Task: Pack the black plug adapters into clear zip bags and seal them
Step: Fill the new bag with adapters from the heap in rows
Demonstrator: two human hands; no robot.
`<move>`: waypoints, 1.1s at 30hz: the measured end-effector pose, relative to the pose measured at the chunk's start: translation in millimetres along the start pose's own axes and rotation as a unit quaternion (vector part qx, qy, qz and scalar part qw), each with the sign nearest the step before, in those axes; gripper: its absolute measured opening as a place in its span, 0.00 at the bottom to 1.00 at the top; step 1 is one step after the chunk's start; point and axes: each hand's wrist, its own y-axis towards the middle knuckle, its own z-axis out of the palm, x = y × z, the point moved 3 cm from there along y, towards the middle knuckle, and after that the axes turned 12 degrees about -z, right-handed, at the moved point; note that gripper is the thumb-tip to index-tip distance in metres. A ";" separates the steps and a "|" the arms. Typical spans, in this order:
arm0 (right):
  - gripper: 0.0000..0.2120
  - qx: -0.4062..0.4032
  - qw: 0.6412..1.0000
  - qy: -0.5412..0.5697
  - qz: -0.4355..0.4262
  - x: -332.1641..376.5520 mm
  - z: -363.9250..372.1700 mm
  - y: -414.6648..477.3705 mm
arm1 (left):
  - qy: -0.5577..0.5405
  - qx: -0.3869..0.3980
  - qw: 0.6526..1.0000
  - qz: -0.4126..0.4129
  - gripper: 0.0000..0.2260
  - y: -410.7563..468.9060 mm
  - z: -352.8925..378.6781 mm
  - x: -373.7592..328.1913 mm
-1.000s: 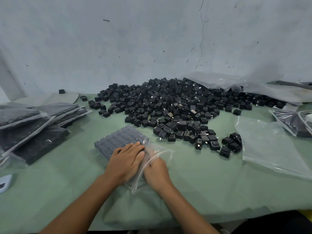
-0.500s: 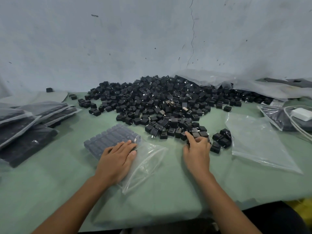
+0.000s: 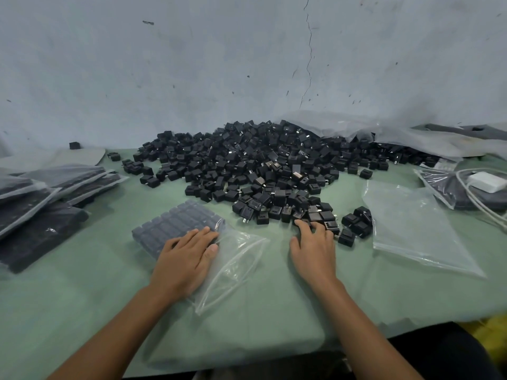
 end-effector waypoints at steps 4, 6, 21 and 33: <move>0.13 -0.027 0.998 0.052 -0.010 0.1 -4.5 -1.9 | 0.002 -0.002 1.000 0.003 0.24 -0.1 -0.5 -0.6; 0.09 -0.033 0.996 0.079 -0.014 -0.3 -6.0 -2.7 | 0.002 -0.003 1.000 0.002 0.26 -0.8 -0.9 -0.3; 0.16 -0.005 0.978 0.204 -0.032 6.7 -10.8 -15.5 | -0.001 -0.011 1.000 0.006 0.23 0.5 1.4 0.6; 0.17 0.113 0.939 0.277 -0.172 72.8 -6.6 -63.6 | -0.012 -0.017 1.000 0.012 0.24 0.3 1.8 0.8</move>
